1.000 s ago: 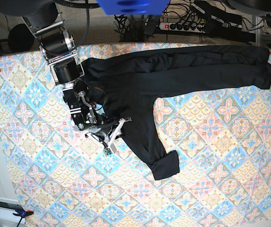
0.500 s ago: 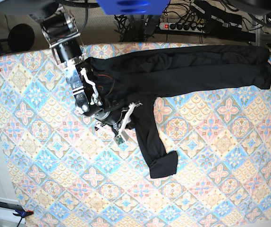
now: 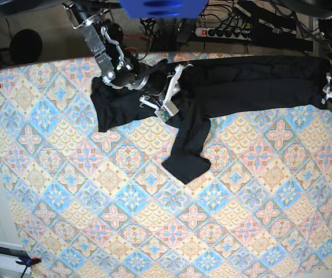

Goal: Layout the t-shirt on the table in an organized manner, then fold the t-shirt properly
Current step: 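Move the left gripper to the bunched sleeve on the shirt, then grasp the bunched sleeve with the left gripper and drag it along the shirt, then hold the folded shirt strip with both grippers, straightening it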

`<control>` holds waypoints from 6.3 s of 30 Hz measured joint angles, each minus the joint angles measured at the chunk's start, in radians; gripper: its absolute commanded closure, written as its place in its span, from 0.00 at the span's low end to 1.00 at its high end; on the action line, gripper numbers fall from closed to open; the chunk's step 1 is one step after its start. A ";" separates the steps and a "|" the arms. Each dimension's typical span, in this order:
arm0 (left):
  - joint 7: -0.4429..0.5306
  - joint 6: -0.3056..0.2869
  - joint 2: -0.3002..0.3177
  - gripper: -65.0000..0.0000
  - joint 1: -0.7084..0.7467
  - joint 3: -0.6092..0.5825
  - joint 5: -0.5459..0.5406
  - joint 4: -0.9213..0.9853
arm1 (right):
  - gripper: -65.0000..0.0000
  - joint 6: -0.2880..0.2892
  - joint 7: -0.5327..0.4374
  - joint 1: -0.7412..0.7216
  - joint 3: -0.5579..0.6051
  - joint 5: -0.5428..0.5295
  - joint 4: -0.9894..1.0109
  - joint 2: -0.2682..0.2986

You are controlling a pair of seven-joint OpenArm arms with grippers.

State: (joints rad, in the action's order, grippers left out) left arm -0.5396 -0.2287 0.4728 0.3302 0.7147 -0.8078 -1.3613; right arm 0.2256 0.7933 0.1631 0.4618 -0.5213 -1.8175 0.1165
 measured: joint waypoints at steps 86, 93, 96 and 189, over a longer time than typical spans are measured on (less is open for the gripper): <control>-0.009 0.002 -0.182 0.88 -0.535 -0.918 0.407 0.017 | 0.69 0.025 0.134 -0.113 0.043 0.281 -0.014 0.052; 0.008 0.019 -0.222 0.58 -0.666 -0.978 0.409 0.182 | 0.69 0.022 0.135 -0.110 0.043 0.282 -0.030 0.053; 0.008 0.010 -0.241 0.52 -0.695 -0.982 0.409 0.231 | 0.69 0.025 0.134 -0.111 0.043 0.282 -0.035 0.053; -0.646 0.000 -0.031 1.00 0.226 0.538 -0.390 -0.632 | 0.69 0.022 0.132 -0.112 0.045 0.285 -0.030 0.052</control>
State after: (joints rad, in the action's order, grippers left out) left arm -1.1858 -0.2287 0.4419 0.5564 1.2530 -1.1976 -1.9930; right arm 0.2478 0.9253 0.0509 0.5064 -0.2359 -1.8473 0.1688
